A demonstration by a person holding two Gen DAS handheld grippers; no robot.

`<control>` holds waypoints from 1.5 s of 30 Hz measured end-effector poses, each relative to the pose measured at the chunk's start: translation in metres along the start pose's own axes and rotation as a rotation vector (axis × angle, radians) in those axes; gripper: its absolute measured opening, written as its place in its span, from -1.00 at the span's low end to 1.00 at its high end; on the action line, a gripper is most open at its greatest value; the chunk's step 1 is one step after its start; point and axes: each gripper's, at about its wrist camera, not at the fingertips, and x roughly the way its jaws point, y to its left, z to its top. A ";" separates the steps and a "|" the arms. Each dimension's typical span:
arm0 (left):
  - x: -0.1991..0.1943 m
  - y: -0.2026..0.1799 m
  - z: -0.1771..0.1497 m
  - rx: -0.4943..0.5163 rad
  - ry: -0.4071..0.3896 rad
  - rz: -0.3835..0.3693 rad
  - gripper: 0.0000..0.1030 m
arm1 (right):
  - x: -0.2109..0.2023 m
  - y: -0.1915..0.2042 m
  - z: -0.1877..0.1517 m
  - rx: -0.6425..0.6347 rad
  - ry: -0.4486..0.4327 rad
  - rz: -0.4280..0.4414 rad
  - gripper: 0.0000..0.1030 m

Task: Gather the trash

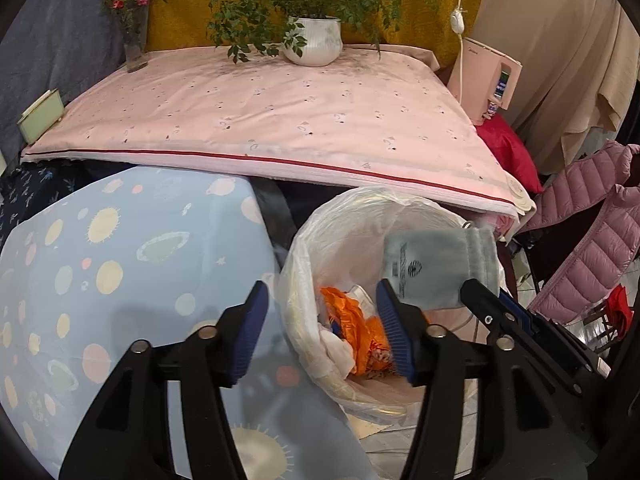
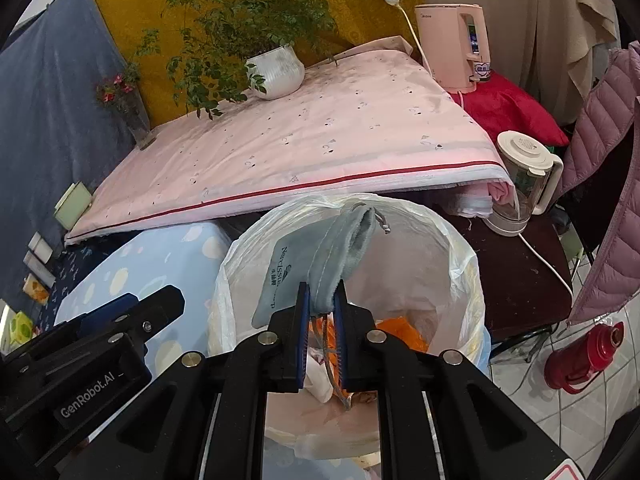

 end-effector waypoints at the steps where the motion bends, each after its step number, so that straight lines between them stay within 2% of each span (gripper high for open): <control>1: 0.000 0.002 -0.001 -0.003 -0.002 0.006 0.12 | 0.001 0.001 0.000 -0.002 0.004 0.002 -0.71; 5: 0.000 0.009 -0.002 -0.014 0.002 0.019 0.21 | 0.005 0.005 -0.002 -0.002 0.015 0.003 -0.64; 12: 0.000 0.018 -0.009 -0.022 0.005 0.036 0.24 | 0.008 0.009 -0.007 -0.026 0.035 -0.004 -0.62; 19: -0.001 0.023 -0.018 -0.018 0.001 0.065 0.36 | 0.005 0.008 -0.014 -0.077 0.053 -0.037 -0.38; 22: -0.002 0.026 -0.022 -0.023 -0.002 0.079 0.49 | 0.003 0.011 -0.017 -0.113 0.058 -0.075 -0.31; 28: -0.004 0.029 -0.029 -0.016 -0.003 0.096 0.51 | -0.003 0.017 -0.025 -0.171 0.060 -0.112 -0.15; 36: -0.008 0.037 -0.039 -0.028 -0.003 0.119 0.58 | -0.010 0.020 -0.033 -0.166 0.070 -0.117 0.16; 40: -0.009 0.041 -0.046 -0.029 0.003 0.126 0.58 | -0.011 0.020 -0.038 -0.164 0.078 -0.126 0.45; 43: -0.008 0.042 -0.052 -0.020 0.008 0.132 0.58 | -0.013 0.021 -0.042 -0.169 0.071 -0.125 0.51; 45: -0.008 0.044 -0.056 -0.022 0.012 0.135 0.58 | -0.015 0.022 -0.045 -0.176 0.065 -0.132 0.63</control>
